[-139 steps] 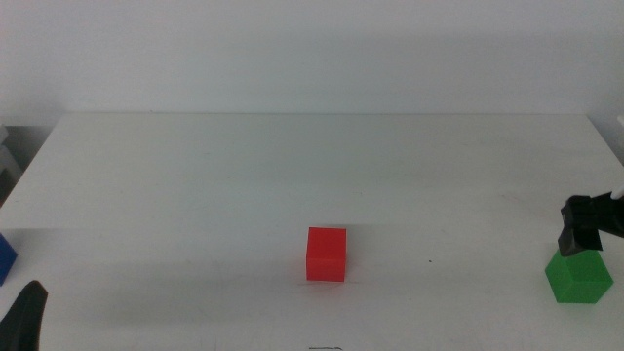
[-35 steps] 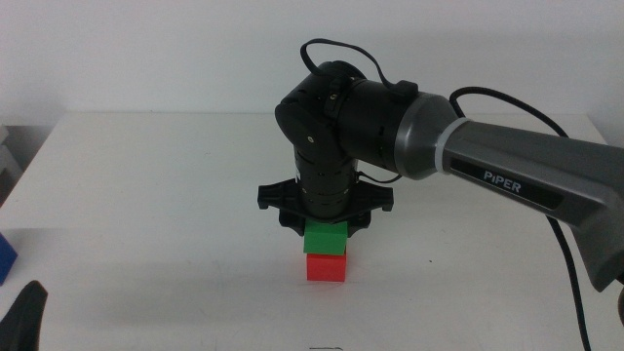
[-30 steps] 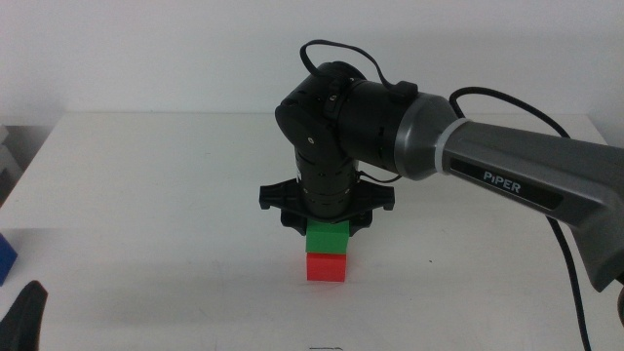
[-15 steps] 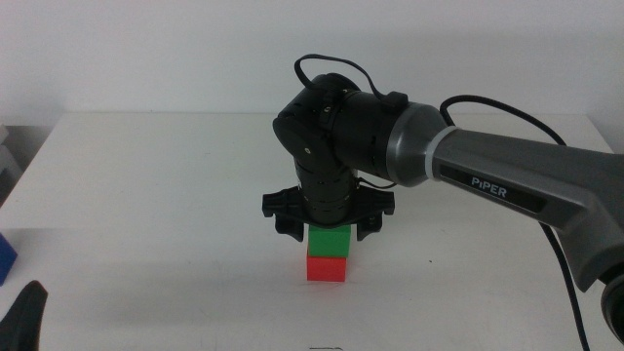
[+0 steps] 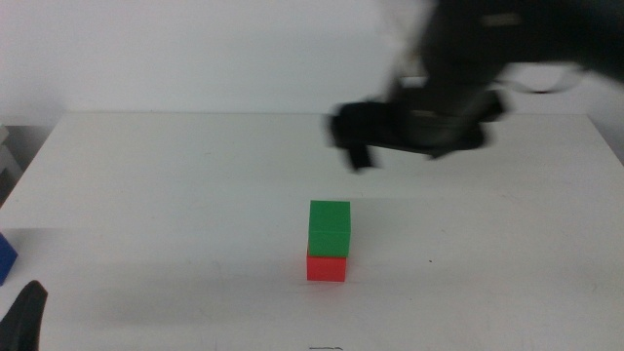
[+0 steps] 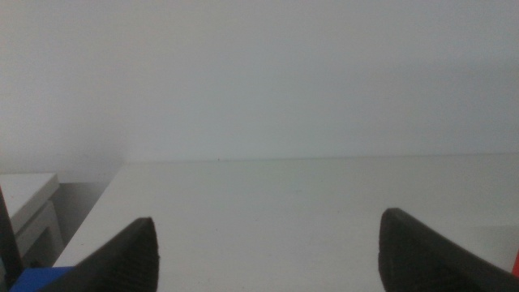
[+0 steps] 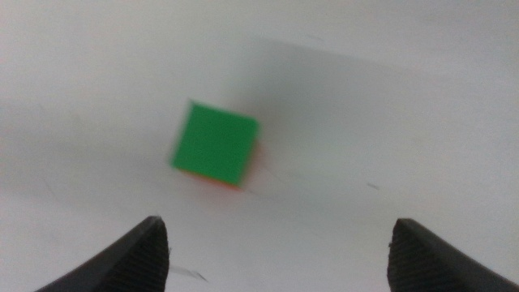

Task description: Stack red cubes first, then green, then blue cubes in a specific spot.

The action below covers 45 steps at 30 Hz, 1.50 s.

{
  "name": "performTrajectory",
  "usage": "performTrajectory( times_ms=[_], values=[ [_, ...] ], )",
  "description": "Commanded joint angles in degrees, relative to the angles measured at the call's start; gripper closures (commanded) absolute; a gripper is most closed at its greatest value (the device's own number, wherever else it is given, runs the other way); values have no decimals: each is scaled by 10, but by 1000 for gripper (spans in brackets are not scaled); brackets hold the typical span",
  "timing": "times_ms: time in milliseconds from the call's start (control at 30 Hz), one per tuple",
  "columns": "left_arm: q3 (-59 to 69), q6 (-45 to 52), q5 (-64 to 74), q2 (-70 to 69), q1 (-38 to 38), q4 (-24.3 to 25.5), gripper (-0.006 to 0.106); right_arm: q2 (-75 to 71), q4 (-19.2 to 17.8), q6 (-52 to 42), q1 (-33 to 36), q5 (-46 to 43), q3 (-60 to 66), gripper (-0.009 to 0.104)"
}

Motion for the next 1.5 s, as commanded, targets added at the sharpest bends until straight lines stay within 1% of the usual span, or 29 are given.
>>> performTrajectory(
  times_ms=[0,167,233,267,367,500,667,867,1067,1400,1467],
  values=[
    [-2,-3,-46,-12,-1,-6,8,-100,-5,-73,-16,-23,54,5],
    [-2,-3,-46,-12,-1,-6,8,-271,30,-171,-41,-107,210,6],
    [-2,-3,-46,-12,-1,-6,8,-338,60,-222,-60,-127,262,7],
    [-2,-3,-46,-12,-1,-6,8,-362,72,-248,-69,-133,279,7],
    [-2,-3,-46,-12,-1,-6,8,-442,123,-326,-89,-151,329,8],
    [-2,-3,-46,-12,-1,-6,8,-518,157,-376,-92,-155,362,9],
    [-2,-3,-46,-12,-1,-6,8,-574,167,-394,-92,-152,376,11],
    [-2,-3,-46,-12,-1,-6,8,-581,169,-402,-92,-158,376,13],
    [-2,-3,-46,-12,-1,-6,8,-581,163,-402,-92,-183,376,13],
    [-2,-3,-46,-12,-1,-6,8,-581,158,-402,-92,-182,376,13],
    [-65,-8,-12,55,0,-6,8,-581,158,-402,-92,-182,376,13]
  ],
)
